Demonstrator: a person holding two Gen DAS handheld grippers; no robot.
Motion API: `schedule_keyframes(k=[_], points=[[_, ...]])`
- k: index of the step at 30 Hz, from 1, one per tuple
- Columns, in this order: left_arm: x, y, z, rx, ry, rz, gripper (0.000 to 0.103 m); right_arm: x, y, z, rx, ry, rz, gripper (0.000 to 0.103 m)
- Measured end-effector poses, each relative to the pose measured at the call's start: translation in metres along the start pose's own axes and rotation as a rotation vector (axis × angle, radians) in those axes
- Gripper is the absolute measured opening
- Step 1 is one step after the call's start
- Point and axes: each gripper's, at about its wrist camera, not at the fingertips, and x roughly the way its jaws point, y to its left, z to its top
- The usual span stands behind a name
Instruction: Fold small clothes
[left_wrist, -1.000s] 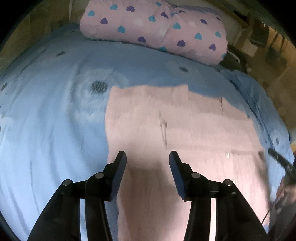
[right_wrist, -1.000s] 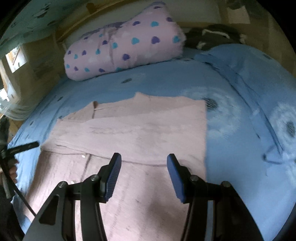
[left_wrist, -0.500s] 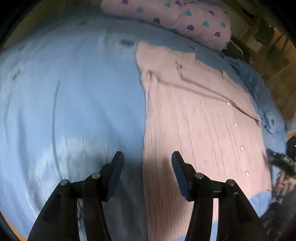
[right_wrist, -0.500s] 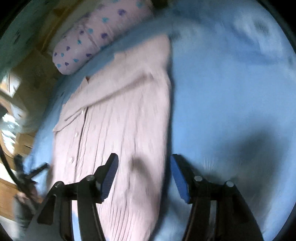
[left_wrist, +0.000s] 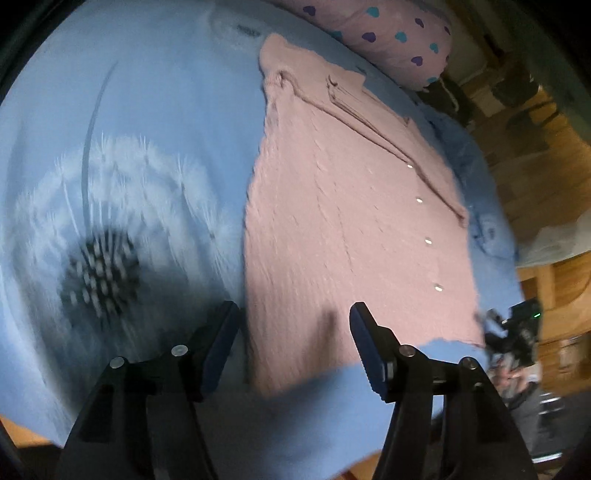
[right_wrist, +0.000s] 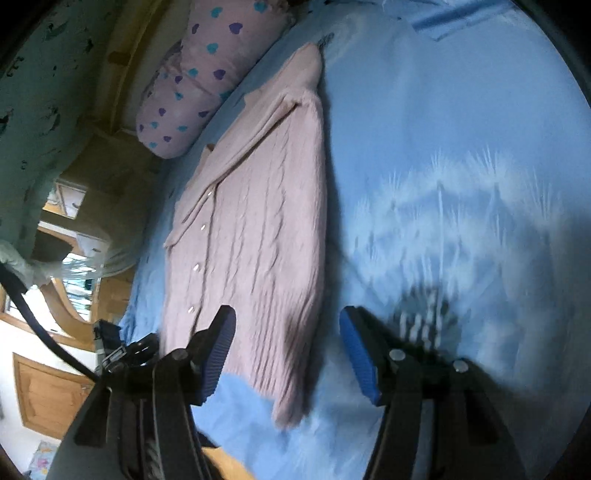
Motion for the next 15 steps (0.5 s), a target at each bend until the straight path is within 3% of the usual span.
schedule_keyframes(k=[5,11,15], points=[[0.009,-0.006,0.008,-0.009,0.038,-0.029,0.064,0.000,0.015,-0.013,-0.045,0.042,0.019,0.082],[0.032,-0.016,0.046,-0.015,0.004,-0.030,0.065,0.030,0.029,0.012,-0.065,0.066,-0.029,0.081],[0.032,-0.008,0.045,-0.042,-0.009,-0.058,0.065,0.038,0.026,0.023,-0.032,0.055,-0.008,0.081]])
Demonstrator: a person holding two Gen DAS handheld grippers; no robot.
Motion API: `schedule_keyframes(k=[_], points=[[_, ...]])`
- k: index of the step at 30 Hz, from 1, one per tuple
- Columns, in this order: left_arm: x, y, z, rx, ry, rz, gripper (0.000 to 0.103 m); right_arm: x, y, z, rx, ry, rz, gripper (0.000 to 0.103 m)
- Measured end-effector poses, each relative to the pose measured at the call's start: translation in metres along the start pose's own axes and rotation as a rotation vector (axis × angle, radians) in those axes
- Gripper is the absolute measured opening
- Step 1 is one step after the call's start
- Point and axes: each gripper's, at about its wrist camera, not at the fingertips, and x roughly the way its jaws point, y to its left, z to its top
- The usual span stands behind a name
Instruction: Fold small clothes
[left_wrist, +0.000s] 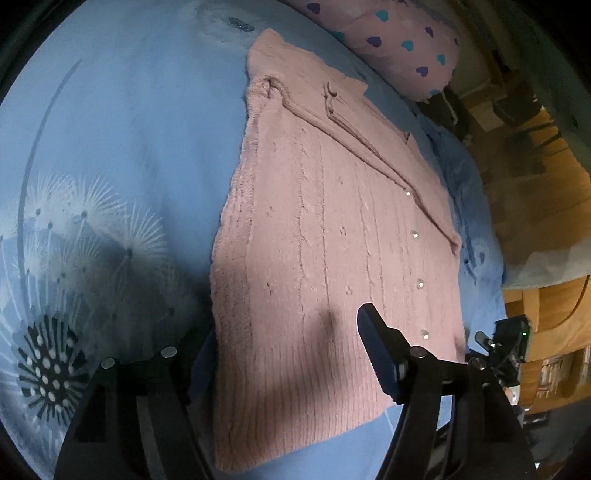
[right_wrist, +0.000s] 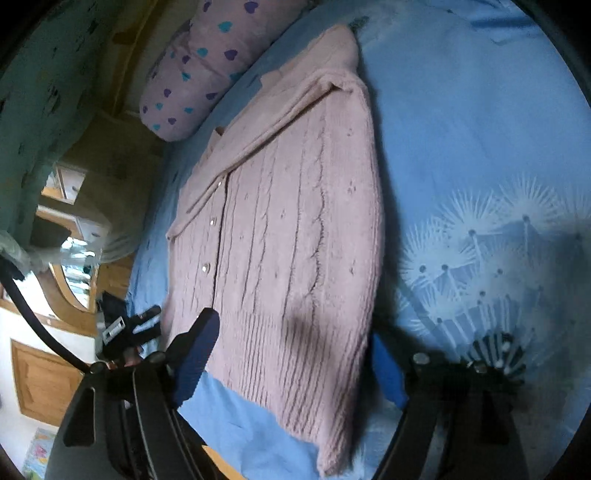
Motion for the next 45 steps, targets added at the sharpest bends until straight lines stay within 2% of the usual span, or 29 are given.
schedule_keyframes(k=[5,9,12,14,18,21,23,26,29,35,39,41,43,45], points=[[-0.020,0.008,-0.036,-0.020,0.025,-0.040,0.065,-0.005,0.001,-0.028,0.003,0.020,0.080,0.080],[-0.025,0.004,-0.056,-0.013,0.063,-0.067,0.065,-0.011,0.009,-0.048,-0.039,0.021,0.095,0.079],[-0.018,0.002,-0.049,-0.022,0.067,-0.057,0.065,-0.011,0.008,-0.049,-0.033,0.013,0.090,0.079],[-0.013,0.002,-0.042,-0.037,0.061,-0.060,0.065,-0.010,0.004,-0.048,-0.013,0.013,0.079,0.074],[-0.012,0.002,-0.038,-0.053,0.040,-0.074,0.065,-0.007,0.005,-0.049,-0.018,0.004,0.046,0.072],[-0.015,0.003,-0.044,-0.044,0.011,-0.072,0.064,-0.008,0.005,-0.052,-0.032,-0.007,0.022,0.063],[-0.016,0.004,-0.047,-0.038,-0.008,-0.075,0.064,-0.010,0.001,-0.051,-0.014,-0.015,0.013,0.049],[-0.016,0.004,-0.048,-0.032,-0.015,-0.071,0.064,-0.011,-0.009,-0.051,0.031,-0.021,0.018,0.040],[-0.015,0.002,-0.049,-0.017,-0.019,-0.062,0.064,-0.011,-0.010,-0.051,0.025,-0.019,0.006,0.038],[-0.017,-0.007,-0.061,0.021,-0.032,0.013,0.064,-0.009,-0.007,-0.051,0.017,-0.020,-0.004,0.038],[-0.018,-0.005,-0.065,0.016,-0.051,0.008,0.064,-0.009,-0.007,-0.049,0.013,-0.018,-0.009,0.038],[-0.019,0.001,-0.062,-0.016,-0.051,-0.025,0.064,-0.009,-0.007,-0.049,0.012,-0.018,-0.009,0.038],[-0.019,0.007,-0.058,-0.051,-0.052,-0.028,0.051,-0.009,-0.007,-0.049,0.013,-0.019,-0.008,0.038],[-0.019,0.013,-0.055,-0.074,-0.055,0.018,0.014,-0.009,-0.007,-0.049,0.015,-0.031,-0.011,0.038]])
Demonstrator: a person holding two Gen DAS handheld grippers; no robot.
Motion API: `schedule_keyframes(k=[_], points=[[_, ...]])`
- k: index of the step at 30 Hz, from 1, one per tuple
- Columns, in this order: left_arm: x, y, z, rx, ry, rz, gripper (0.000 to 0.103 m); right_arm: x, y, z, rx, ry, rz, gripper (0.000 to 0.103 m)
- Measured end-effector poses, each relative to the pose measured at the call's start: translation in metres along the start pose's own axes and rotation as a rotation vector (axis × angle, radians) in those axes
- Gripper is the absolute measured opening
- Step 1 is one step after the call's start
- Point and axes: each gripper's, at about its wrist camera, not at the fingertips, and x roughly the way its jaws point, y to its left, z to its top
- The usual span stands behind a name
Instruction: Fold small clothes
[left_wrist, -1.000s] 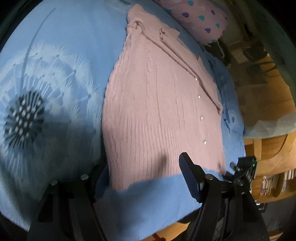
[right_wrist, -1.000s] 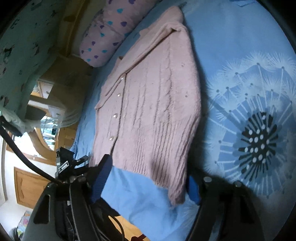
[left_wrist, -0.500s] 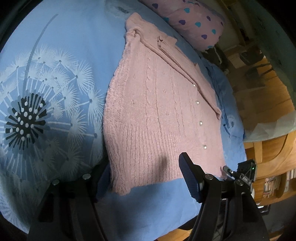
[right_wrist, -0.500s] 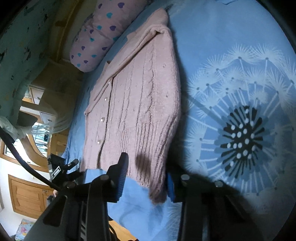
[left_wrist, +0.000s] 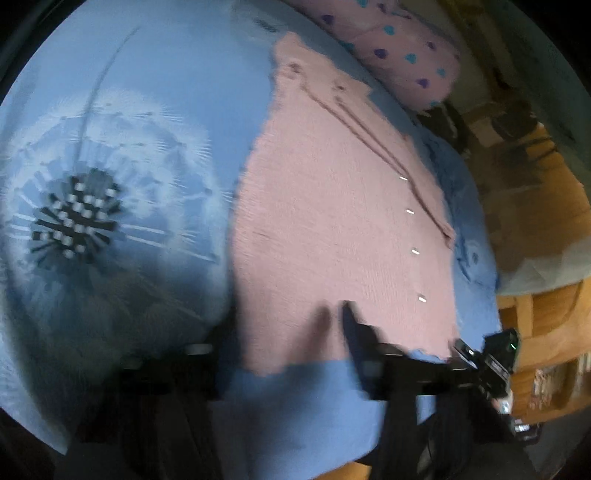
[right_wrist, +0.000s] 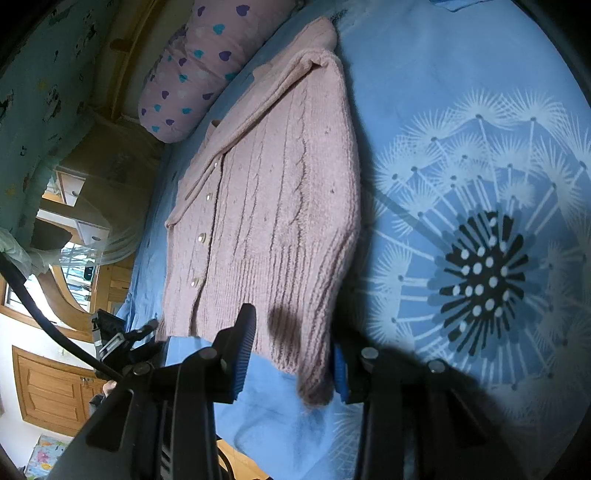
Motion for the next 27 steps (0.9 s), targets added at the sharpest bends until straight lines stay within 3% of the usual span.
schedule_keyframes(k=[1,5,12,13,16,20,23,27], points=[[0.000,0.005,0.001,-0.016,0.000,0.022,0.006,0.000,0.001,-0.005,0.002,-0.010,-0.003,0.038],[-0.003,0.017,0.000,-0.074,-0.008,-0.038,0.004,0.000,0.004,-0.006,-0.001,-0.027,-0.024,0.038],[-0.003,0.002,-0.010,0.015,-0.061,0.030,0.004,0.000,-0.007,-0.002,0.063,-0.011,0.033,0.037],[-0.003,0.002,-0.009,0.017,-0.058,0.034,0.004,0.000,-0.008,-0.002,0.067,-0.010,0.034,0.034],[-0.005,0.004,-0.007,0.001,-0.039,0.019,0.004,0.001,-0.005,-0.004,0.044,-0.001,-0.047,0.008],[-0.009,-0.006,-0.007,0.037,-0.044,-0.036,0.003,-0.003,-0.002,-0.004,0.035,-0.034,-0.009,0.007],[-0.007,-0.018,-0.007,0.080,-0.037,-0.007,0.003,-0.007,0.001,-0.004,0.016,-0.042,0.022,0.007],[0.000,-0.009,-0.005,0.027,0.008,-0.007,0.003,-0.009,0.008,-0.001,-0.003,-0.064,0.026,0.007]])
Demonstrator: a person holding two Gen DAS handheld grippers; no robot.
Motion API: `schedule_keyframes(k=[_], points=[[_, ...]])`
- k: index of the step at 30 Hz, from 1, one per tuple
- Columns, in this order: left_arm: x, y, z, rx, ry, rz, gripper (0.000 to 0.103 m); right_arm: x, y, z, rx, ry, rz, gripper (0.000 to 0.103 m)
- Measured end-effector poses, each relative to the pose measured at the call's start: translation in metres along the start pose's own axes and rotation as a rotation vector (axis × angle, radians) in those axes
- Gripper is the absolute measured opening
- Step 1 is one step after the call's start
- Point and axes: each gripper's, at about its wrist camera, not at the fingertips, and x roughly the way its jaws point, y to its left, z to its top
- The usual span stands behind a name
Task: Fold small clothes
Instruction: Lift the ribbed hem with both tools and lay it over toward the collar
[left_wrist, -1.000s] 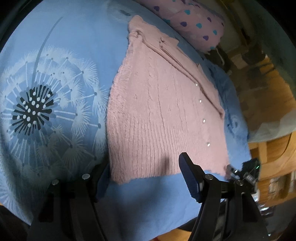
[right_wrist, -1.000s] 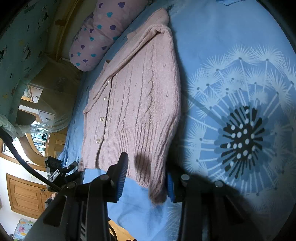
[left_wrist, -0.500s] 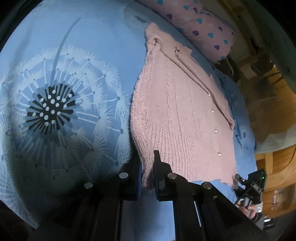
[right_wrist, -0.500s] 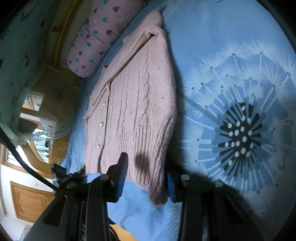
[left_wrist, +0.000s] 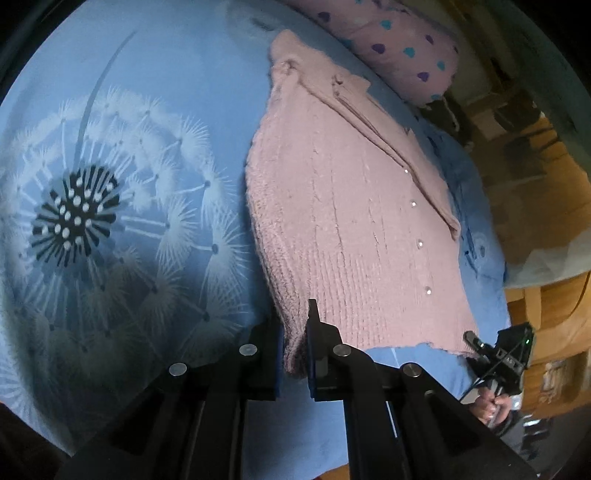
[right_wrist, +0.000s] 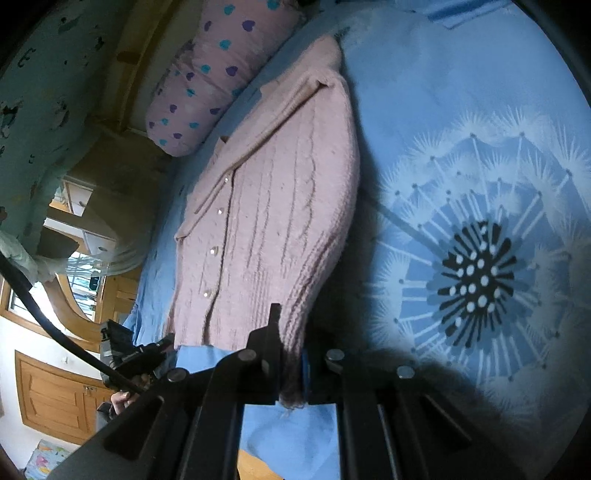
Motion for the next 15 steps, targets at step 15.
schedule_keyframes(k=[15], points=[[-0.045,-0.039,0.035,0.124,-0.179,-0.148,0.002,-0.023,0.047,0.036,-0.125,-0.157,0.154,0.008]])
